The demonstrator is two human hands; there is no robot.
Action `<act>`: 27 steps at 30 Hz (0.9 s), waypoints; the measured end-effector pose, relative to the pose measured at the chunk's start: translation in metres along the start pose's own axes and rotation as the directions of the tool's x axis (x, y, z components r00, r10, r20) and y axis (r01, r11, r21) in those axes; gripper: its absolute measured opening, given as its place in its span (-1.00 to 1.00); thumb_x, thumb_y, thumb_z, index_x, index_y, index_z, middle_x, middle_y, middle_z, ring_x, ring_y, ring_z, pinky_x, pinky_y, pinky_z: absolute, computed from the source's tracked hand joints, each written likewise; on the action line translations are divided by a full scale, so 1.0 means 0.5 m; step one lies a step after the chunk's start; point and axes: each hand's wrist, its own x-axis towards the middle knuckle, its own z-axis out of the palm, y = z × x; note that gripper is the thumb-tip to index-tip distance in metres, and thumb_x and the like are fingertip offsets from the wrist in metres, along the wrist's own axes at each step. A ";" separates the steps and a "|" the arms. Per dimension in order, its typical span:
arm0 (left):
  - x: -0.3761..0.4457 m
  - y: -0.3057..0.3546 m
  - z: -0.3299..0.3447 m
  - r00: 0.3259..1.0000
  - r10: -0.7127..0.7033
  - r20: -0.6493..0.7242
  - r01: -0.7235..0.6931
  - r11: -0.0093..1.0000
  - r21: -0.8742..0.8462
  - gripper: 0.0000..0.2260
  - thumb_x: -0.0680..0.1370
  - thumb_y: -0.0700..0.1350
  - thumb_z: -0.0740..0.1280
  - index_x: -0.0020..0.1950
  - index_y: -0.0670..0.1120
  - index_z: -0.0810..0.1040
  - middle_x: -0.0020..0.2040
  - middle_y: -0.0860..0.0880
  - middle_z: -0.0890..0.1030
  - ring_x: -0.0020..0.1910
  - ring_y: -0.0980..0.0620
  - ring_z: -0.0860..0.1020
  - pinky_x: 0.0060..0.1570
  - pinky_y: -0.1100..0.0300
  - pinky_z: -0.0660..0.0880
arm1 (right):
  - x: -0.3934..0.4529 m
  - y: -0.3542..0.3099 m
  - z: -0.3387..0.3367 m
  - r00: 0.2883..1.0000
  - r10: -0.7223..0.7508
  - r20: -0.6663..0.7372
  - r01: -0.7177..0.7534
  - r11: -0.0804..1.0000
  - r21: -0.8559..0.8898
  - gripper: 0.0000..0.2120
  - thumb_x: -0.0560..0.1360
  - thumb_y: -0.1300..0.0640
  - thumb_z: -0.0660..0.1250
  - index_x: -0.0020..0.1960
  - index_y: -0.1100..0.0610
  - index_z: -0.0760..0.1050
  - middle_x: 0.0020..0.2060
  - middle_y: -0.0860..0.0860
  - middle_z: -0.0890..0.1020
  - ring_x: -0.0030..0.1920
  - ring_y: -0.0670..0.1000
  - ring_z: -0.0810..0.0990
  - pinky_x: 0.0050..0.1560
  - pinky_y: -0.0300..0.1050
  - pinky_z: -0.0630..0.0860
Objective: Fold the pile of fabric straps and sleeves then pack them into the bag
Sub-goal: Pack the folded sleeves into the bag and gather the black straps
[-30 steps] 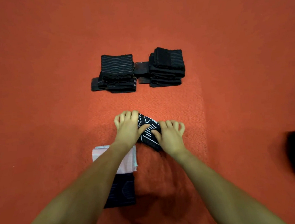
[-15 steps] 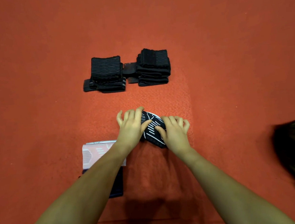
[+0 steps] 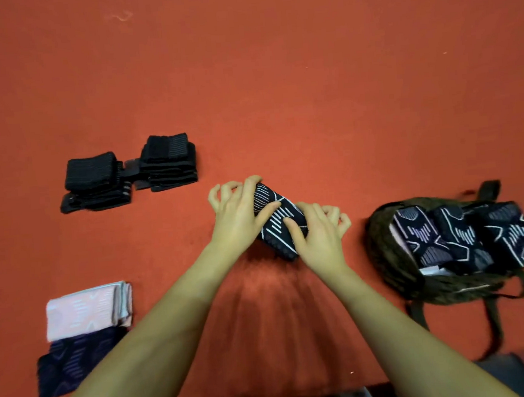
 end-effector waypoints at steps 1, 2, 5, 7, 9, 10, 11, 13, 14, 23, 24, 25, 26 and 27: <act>0.014 0.040 0.012 1.000 0.018 -0.004 -0.018 1.000 -0.007 -0.43 0.47 0.30 0.14 0.24 -0.10 0.48 -0.01 -0.01 0.62 0.13 -0.11 0.44 0.23 0.04 0.01 | 0.003 0.028 -0.030 1.000 0.012 -0.021 -0.012 1.000 -0.006 -0.54 0.52 -0.22 0.05 0.16 0.05 0.52 -0.04 -0.09 0.58 0.03 0.05 0.38 0.09 -0.04 0.05; 0.026 0.082 0.024 0.999 0.035 -0.003 -0.035 0.999 -0.016 -0.44 0.47 0.31 0.14 0.22 -0.10 0.49 -0.04 0.00 0.61 0.12 -0.11 0.45 0.21 0.05 0.01 | 0.004 0.058 -0.061 0.999 0.022 -0.044 -0.022 1.000 -0.011 -0.54 0.52 -0.21 0.06 0.16 0.05 0.52 -0.03 -0.09 0.59 0.03 0.06 0.38 0.09 -0.05 0.05; 0.054 0.198 0.066 0.996 0.094 0.000 -0.094 0.995 -0.043 -0.46 0.45 0.31 0.16 0.18 -0.08 0.51 -0.08 0.01 0.62 0.09 -0.12 0.46 0.18 0.06 0.03 | 0.002 0.145 -0.142 0.993 0.048 -0.108 -0.051 0.998 -0.027 -0.55 0.52 -0.19 0.08 0.16 0.07 0.52 -0.02 -0.06 0.61 0.02 0.09 0.40 0.09 -0.04 0.06; 0.071 0.265 0.092 0.991 0.133 -0.006 -0.133 0.990 -0.039 -0.47 0.45 0.31 0.17 0.17 -0.08 0.52 -0.09 0.01 0.62 0.07 -0.12 0.47 0.16 0.06 0.03 | 0.001 0.195 -0.187 0.986 0.069 -0.150 -0.075 0.997 -0.032 -0.56 0.52 -0.19 0.09 0.15 0.08 0.52 -0.02 -0.06 0.61 0.01 0.05 0.36 0.07 -0.06 0.05; 0.087 0.328 0.117 0.986 0.166 -0.005 -0.166 0.985 -0.036 -0.47 0.44 0.31 0.19 0.16 -0.07 0.54 -0.10 0.01 0.63 0.05 -0.12 0.48 0.14 0.07 0.04 | -0.003 0.243 -0.227 0.978 0.103 -0.181 -0.111 0.993 -0.033 -0.57 0.52 -0.19 0.09 0.14 0.08 0.52 -0.02 -0.07 0.61 0.01 0.03 0.35 0.06 -0.09 0.03; 0.093 0.355 0.130 0.983 0.182 -0.004 -0.182 0.983 -0.032 -0.48 0.44 0.31 0.22 0.14 -0.07 0.55 -0.11 0.01 0.63 0.03 -0.12 0.49 0.13 0.07 0.04 | -0.006 0.264 -0.243 0.973 0.124 -0.193 -0.134 0.990 -0.037 -0.56 0.52 -0.19 0.09 0.13 0.08 0.52 -0.02 -0.08 0.62 0.01 0.03 0.35 0.06 -0.10 0.03; 0.099 0.381 0.144 0.980 0.199 0.000 -0.199 0.980 -0.031 -0.49 0.43 0.31 0.25 0.13 -0.07 0.56 -0.13 0.01 0.63 0.01 -0.13 0.50 0.12 0.07 0.05 | -0.009 0.284 -0.257 0.967 0.146 -0.209 -0.158 0.986 -0.044 -0.56 0.51 -0.19 0.09 0.13 0.08 0.53 -0.03 -0.08 0.62 0.02 0.03 0.36 0.07 -0.09 0.04; 0.109 0.426 0.171 0.973 0.229 0.021 -0.228 0.973 -0.031 -0.48 0.42 0.31 0.28 0.13 -0.07 0.57 -0.14 0.00 0.63 0.01 -0.13 0.48 0.12 0.06 0.05 | -0.021 0.320 -0.281 0.952 0.197 -0.235 -0.214 0.976 -0.048 -0.54 0.50 -0.20 0.08 0.12 0.09 0.54 -0.03 -0.08 0.63 0.04 0.03 0.36 0.08 -0.09 0.04; 0.111 0.446 0.183 0.970 0.237 0.052 -0.236 0.971 -0.022 -0.47 0.43 0.32 0.27 0.17 -0.06 0.55 -0.12 0.00 0.64 0.05 -0.12 0.46 0.14 0.05 0.03 | -0.027 0.336 -0.290 0.946 0.226 -0.234 -0.241 0.970 -0.039 -0.54 0.50 -0.20 0.08 0.12 0.09 0.54 -0.03 -0.08 0.63 0.05 0.02 0.36 0.09 -0.09 0.03; 0.139 0.509 0.299 0.837 0.175 0.519 -0.269 0.957 0.111 -0.41 0.50 0.33 0.19 0.41 0.01 0.36 0.06 -0.11 0.56 0.23 -0.10 0.30 0.21 0.02 -0.02 | -0.058 0.428 -0.274 0.906 0.417 -0.069 -0.422 0.895 -0.144 -0.72 0.58 -0.03 0.18 -0.07 0.17 0.51 -0.26 0.04 0.58 -0.02 0.17 0.43 0.05 0.02 0.10; 0.138 0.506 0.312 0.816 0.159 0.556 -0.269 0.955 0.122 -0.40 0.50 0.33 0.17 0.42 0.01 0.35 0.04 -0.10 0.57 0.22 -0.10 0.30 0.23 -0.01 0.00 | -0.062 0.433 -0.265 0.907 0.413 -0.082 -0.421 0.892 -0.166 -0.70 0.55 -0.03 0.16 -0.13 0.17 0.51 -0.28 0.05 0.57 -0.08 0.19 0.46 0.01 0.02 0.12; 0.138 0.502 0.323 0.801 0.145 0.581 -0.265 0.956 0.127 -0.40 0.51 0.33 0.15 0.43 0.02 0.33 0.03 -0.09 0.57 0.23 -0.11 0.30 0.25 -0.04 0.03 | -0.064 0.438 -0.257 0.909 0.405 -0.101 -0.417 0.890 -0.183 -0.67 0.52 -0.05 0.13 -0.14 0.18 0.52 -0.26 0.06 0.57 -0.11 0.20 0.48 -0.02 0.02 0.13; 0.138 0.497 0.330 0.796 0.138 0.589 -0.260 0.957 0.128 -0.41 0.52 0.33 0.13 0.45 0.03 0.31 0.06 -0.08 0.56 0.24 -0.12 0.29 0.27 -0.06 0.04 | -0.063 0.442 -0.252 0.916 0.381 -0.123 -0.399 0.896 -0.197 -0.64 0.49 -0.05 0.09 -0.09 0.18 0.54 -0.19 0.07 0.57 -0.11 0.20 0.49 -0.01 0.02 0.14; 0.137 0.493 0.336 0.797 0.138 0.587 -0.259 0.957 0.128 -0.43 0.55 0.31 0.09 0.47 0.06 0.28 0.14 -0.08 0.53 0.27 -0.12 0.28 0.29 -0.06 0.04 | -0.060 0.445 -0.250 0.926 0.355 -0.126 -0.374 0.905 -0.201 -0.60 0.47 -0.04 0.07 0.02 0.18 0.55 -0.09 0.07 0.57 -0.06 0.19 0.49 0.02 0.03 0.14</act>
